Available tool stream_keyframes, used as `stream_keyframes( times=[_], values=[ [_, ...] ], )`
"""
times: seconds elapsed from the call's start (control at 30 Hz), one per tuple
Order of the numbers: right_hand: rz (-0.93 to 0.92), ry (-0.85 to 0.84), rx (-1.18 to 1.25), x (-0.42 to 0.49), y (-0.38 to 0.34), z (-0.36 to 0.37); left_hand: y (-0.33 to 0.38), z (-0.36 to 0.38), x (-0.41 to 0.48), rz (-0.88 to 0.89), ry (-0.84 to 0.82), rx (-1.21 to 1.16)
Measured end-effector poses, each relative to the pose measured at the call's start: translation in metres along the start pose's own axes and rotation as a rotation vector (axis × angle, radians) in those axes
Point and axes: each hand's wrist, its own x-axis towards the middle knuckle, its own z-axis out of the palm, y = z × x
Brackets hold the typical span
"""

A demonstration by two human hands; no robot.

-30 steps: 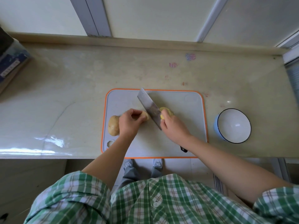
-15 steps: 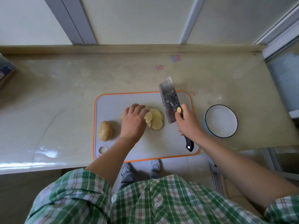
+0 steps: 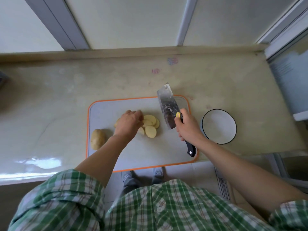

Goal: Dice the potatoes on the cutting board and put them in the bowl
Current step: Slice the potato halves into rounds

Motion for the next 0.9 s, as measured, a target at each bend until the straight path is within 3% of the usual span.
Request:
stream_keyframes(
  times=[0.2,0.27,0.33,0.47,0.73,0.8,0.9],
  values=[
    [-0.021,-0.035,-0.030,0.006,0.002,-0.007,-0.007,-0.011,0.012,-0.290,0.091,0.361],
    [-0.021,-0.043,-0.048,0.006,0.003,-0.009,-0.001,-0.005,0.012,-0.250,0.151,0.326],
    [-0.032,-0.047,-0.068,0.005,0.004,-0.009,0.010,0.004,0.012,-0.077,0.208,0.259],
    [-0.055,-0.052,-0.074,0.003,0.002,-0.013,0.027,0.017,0.017,0.166,-0.043,0.280],
    [-0.030,0.003,-0.123,0.004,0.007,-0.014,0.030,0.005,0.034,0.163,-0.277,0.403],
    [-0.033,0.021,-0.140,0.001,0.008,-0.013,0.028,0.004,0.038,0.150,-0.246,0.274],
    [-0.076,0.041,-0.216,-0.004,0.008,-0.011,0.021,-0.002,0.036,-0.056,-0.047,-0.187]
  ],
)
